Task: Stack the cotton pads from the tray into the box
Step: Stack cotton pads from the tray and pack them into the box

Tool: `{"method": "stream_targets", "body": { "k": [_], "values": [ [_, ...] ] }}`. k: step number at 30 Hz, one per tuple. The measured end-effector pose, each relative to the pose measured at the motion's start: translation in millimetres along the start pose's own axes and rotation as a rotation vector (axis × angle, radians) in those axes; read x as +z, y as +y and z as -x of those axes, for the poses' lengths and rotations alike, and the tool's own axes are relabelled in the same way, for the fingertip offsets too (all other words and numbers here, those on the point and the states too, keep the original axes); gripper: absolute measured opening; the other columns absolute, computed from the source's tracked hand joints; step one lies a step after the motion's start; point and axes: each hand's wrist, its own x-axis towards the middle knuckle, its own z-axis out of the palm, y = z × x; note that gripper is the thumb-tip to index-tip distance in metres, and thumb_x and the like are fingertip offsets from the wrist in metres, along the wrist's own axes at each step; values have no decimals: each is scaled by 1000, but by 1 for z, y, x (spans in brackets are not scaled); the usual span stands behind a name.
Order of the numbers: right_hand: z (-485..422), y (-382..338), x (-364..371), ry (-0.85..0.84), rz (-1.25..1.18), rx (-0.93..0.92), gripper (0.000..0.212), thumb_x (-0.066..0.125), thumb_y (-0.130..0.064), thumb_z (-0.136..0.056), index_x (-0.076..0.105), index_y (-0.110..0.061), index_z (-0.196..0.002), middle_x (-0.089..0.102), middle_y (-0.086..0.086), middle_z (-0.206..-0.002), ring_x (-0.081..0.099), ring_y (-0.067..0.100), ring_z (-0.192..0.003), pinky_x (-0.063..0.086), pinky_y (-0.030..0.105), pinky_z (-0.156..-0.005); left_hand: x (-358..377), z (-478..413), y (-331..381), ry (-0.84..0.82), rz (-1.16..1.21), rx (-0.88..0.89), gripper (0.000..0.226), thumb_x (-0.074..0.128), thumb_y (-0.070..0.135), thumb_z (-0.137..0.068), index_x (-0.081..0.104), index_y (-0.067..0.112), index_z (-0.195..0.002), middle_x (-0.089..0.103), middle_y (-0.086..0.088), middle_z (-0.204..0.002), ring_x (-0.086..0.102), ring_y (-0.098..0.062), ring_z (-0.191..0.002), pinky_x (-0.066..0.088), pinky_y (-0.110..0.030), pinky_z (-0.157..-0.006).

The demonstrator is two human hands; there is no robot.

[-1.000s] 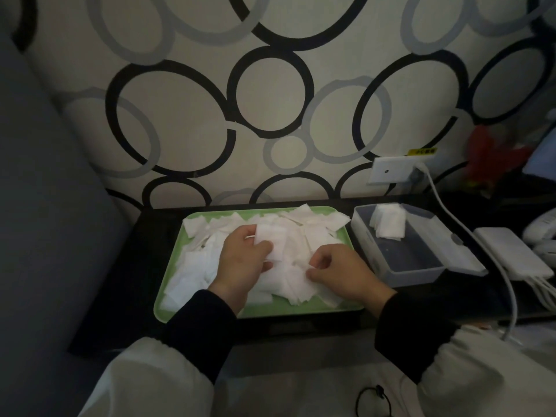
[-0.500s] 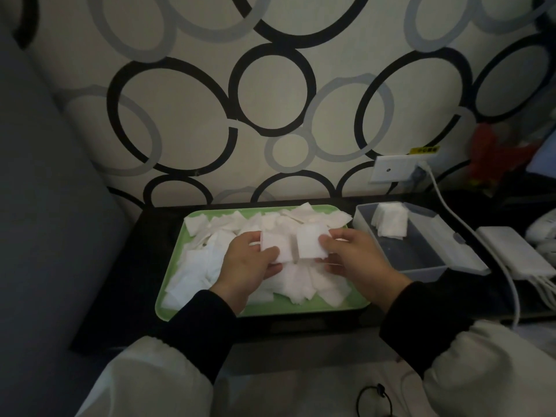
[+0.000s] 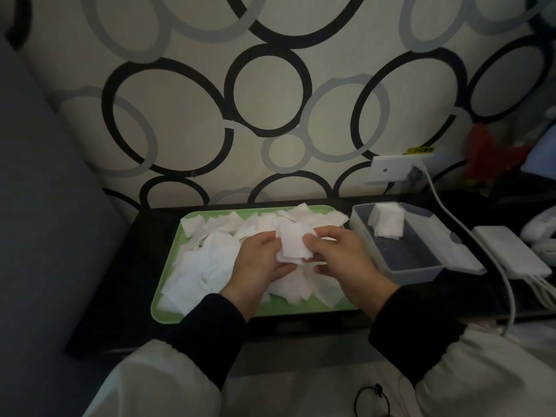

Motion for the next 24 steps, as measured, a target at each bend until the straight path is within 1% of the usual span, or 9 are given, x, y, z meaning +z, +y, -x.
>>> {"method": "stream_targets", "body": {
  "k": [3, 6, 8, 10, 13, 15, 18, 21, 24],
  "values": [
    [0, -1, 1, 38, 45, -26, 8, 67, -20, -92, 65, -13, -94, 74, 8, -86, 68, 12, -67, 49, 28, -60, 2, -1, 0, 25, 3, 1, 19, 51, 12, -101, 66, 7, -112, 69, -18, -115, 68, -30, -107, 60, -39, -85],
    [2, -1, 2, 25, 84, -47, 8, 69, -20, -90, 66, -13, -94, 73, 7, -86, 68, 14, -71, 50, 29, -61, 3, 1, 2, 17, 54, -17, 25, 56, 25, -101, 69, 8, -113, 73, -13, -109, 72, -25, -100, 60, -30, -75],
    [3, -1, 3, -4, 78, -48, 9, 71, -19, -89, 67, -13, -93, 71, 6, -84, 67, 16, -74, 51, 30, -63, 2, 3, 0, 5, 3, 19, 19, 61, 18, -98, 70, 8, -112, 76, -10, -104, 74, -20, -95, 59, -26, -73],
    [3, -2, 1, -20, 39, -29, 7, 72, -18, -88, 68, -13, -91, 69, 5, -81, 65, 15, -72, 51, 28, -61, 0, 2, -1, 13, -2, 41, 13, 60, 10, -98, 71, 11, -106, 76, -10, -101, 74, -19, -92, 59, -25, -72],
    [1, -4, -4, -2, -73, 15, 7, 72, -16, -89, 67, -13, -92, 66, 6, -83, 62, 15, -68, 50, 26, -57, -3, 1, 1, 34, 29, 50, 14, 59, 5, -98, 70, 14, -97, 77, -9, -94, 75, -17, -87, 58, -22, -68],
    [0, -6, -7, 28, -134, 38, 9, 71, -18, -90, 66, -14, -96, 68, 6, -87, 63, 16, -71, 50, 28, -60, -6, 1, 1, 59, 27, 44, 15, 58, 4, -98, 68, 15, -95, 75, -8, -92, 73, -15, -84, 57, -21, -66],
    [2, -13, -10, 23, -260, 36, 9, 68, -19, -92, 66, -14, -99, 69, 2, -85, 64, 15, -73, 50, 29, -66, -7, 0, 1, 85, 18, 39, 13, 58, 5, -98, 67, 14, -96, 72, -11, -98, 71, -17, -87, 57, -20, -65],
    [6, -17, -7, -68, -359, 51, 17, 68, -15, -91, 66, -10, -107, 69, 5, -88, 64, 16, -74, 50, 29, -66, -4, -1, 0, 106, 33, 43, 10, 60, 8, -98, 68, 11, -103, 72, -13, -104, 71, -20, -93, 58, -22, -67],
    [10, -13, 4, -128, -379, 66, 7, 67, -9, -90, 66, -11, -97, 71, 7, -86, 66, 15, -72, 51, 26, -61, 1, 1, -1, 92, 44, 53, 17, 63, 11, -96, 69, 8, -112, 74, -12, -107, 72, -25, -99, 60, -28, -73]
  ]
}}
